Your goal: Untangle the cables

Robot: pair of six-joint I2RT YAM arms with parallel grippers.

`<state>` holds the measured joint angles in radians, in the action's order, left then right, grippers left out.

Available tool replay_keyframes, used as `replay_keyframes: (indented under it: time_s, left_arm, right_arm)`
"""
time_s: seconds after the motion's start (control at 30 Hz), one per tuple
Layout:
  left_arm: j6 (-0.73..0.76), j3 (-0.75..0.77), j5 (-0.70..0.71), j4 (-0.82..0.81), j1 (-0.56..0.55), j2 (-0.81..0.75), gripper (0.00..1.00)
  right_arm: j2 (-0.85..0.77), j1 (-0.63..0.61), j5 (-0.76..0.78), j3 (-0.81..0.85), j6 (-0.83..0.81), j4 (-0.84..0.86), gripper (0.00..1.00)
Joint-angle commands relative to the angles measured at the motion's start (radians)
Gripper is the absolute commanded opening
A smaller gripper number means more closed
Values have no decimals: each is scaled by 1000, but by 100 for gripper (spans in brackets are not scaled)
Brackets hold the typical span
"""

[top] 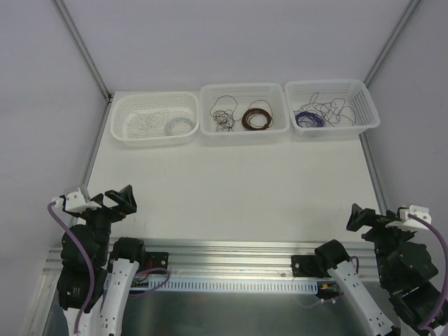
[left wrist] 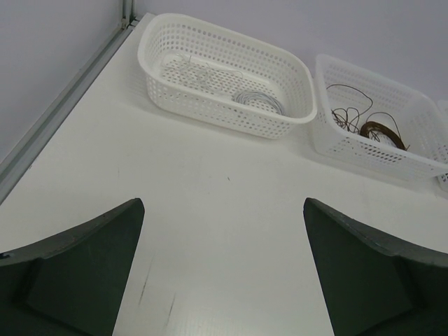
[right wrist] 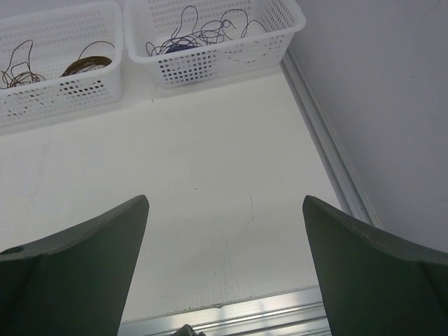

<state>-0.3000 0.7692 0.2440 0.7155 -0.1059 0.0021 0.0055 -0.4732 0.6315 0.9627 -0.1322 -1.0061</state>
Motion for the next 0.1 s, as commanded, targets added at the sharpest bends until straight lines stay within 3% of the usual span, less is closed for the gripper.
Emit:
replay_keyframes:
  time_s: [0.0, 0.07]
  left_arm:
    - [-16, -10, -12, -40, -5, -157, 99]
    - [-24, -11, -14, -40, -5, -157, 99]
  right_arm:
    - [-53, -5, -7, 13, -9, 34, 97]
    - [-53, -5, -9, 16, -6, 35, 97]
